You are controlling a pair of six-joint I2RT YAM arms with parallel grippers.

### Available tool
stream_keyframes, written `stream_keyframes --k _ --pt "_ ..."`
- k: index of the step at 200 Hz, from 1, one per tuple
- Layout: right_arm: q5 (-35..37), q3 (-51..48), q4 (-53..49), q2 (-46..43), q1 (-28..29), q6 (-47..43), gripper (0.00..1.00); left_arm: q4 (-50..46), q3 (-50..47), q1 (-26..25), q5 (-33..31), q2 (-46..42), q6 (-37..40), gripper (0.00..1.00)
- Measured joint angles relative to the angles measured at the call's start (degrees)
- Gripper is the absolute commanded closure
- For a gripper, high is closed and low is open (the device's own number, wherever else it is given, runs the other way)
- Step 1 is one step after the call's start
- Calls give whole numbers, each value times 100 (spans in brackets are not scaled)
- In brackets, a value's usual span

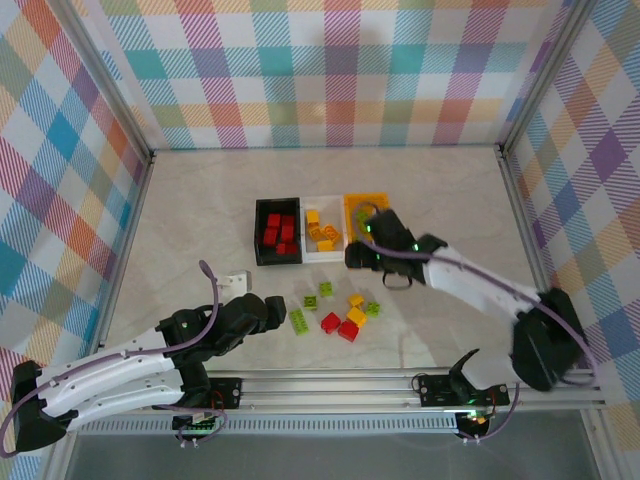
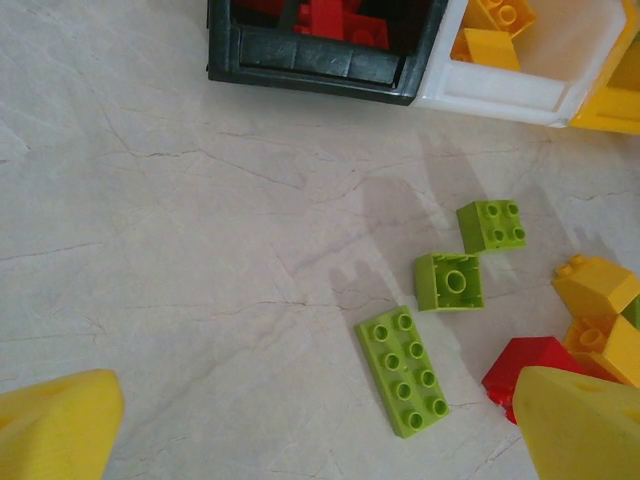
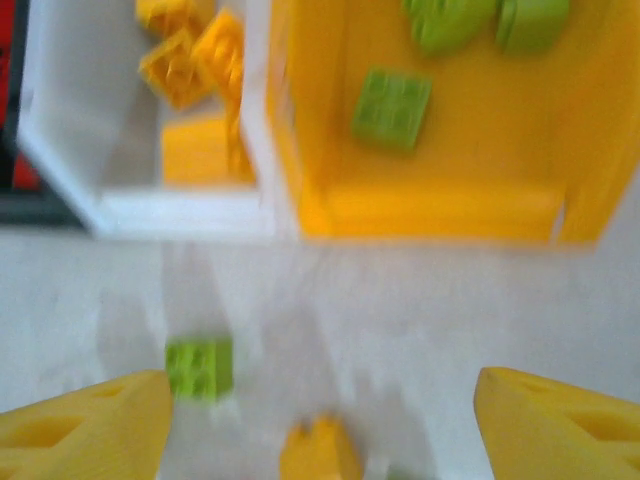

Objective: Sort the legos into containers by color

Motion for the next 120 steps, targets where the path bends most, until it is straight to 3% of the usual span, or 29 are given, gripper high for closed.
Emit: stream_keyframes --k 43,77,120 --pt "319 -1611 -164 -1121 837 962 28 4 -15 0 13 -48 0 0" --pt "337 -2393 122 -1327 868 1283 27 2 -142 0 13 -181 -9 0" --pt "358 -2426 610 -1062 868 1408 25 -9 -192 0 11 -306 -72 0"
